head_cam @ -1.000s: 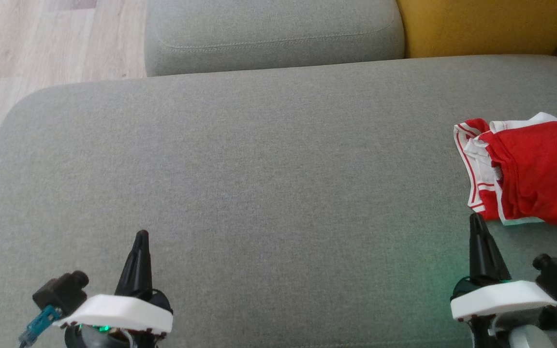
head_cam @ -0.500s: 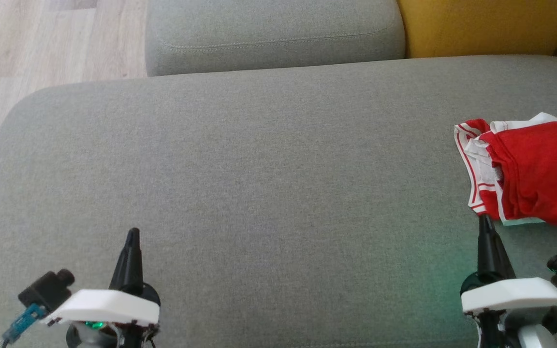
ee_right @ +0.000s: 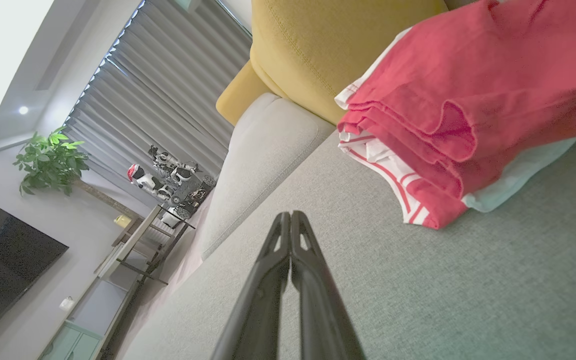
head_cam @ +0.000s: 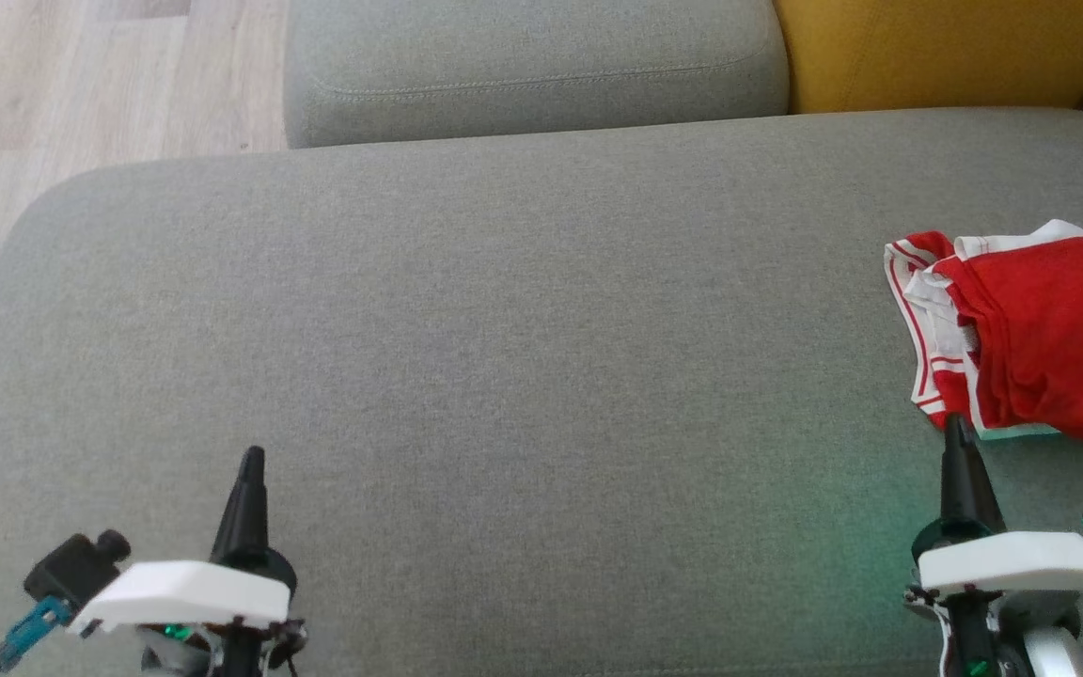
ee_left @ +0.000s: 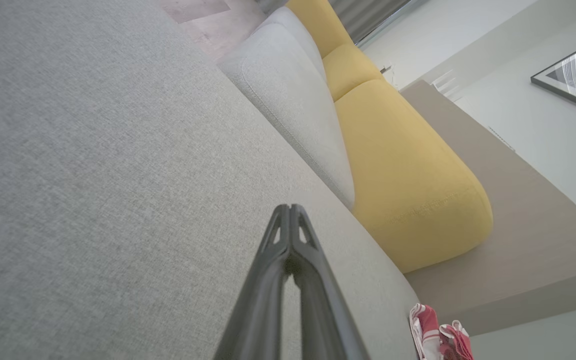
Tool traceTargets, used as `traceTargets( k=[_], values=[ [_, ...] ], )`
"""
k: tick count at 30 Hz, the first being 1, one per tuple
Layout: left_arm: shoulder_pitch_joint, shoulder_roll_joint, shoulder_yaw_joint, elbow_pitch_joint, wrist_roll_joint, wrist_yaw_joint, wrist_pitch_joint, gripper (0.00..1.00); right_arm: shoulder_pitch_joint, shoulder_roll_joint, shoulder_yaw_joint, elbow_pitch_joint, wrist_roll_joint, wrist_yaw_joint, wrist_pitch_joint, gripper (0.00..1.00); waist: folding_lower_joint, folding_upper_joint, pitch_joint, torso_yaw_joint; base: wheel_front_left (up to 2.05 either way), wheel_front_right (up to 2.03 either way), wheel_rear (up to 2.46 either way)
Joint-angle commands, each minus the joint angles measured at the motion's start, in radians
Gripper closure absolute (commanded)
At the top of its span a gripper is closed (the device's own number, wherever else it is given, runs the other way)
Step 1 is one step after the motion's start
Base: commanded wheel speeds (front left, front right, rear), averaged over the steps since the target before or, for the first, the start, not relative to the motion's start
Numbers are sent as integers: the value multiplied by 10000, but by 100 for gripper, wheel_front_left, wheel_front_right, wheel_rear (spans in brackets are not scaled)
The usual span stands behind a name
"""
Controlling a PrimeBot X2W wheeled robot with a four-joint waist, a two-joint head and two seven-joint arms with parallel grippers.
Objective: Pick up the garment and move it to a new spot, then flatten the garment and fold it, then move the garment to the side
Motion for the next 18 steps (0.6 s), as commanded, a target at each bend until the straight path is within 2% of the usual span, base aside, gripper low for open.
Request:
traceTargets(
  k=[1,18],
  values=[
    [-660,166,355,-258,-352,-118,68,100,-555,-214,12,-289,452,9,133,100,0,0,0,2,0,0,0],
    [-894,185,733,-25,-2149,-319,552,100,-707,-230,-158,-239,2588,11,609,100,0,0,-3,20,0,0,0]
  ],
)
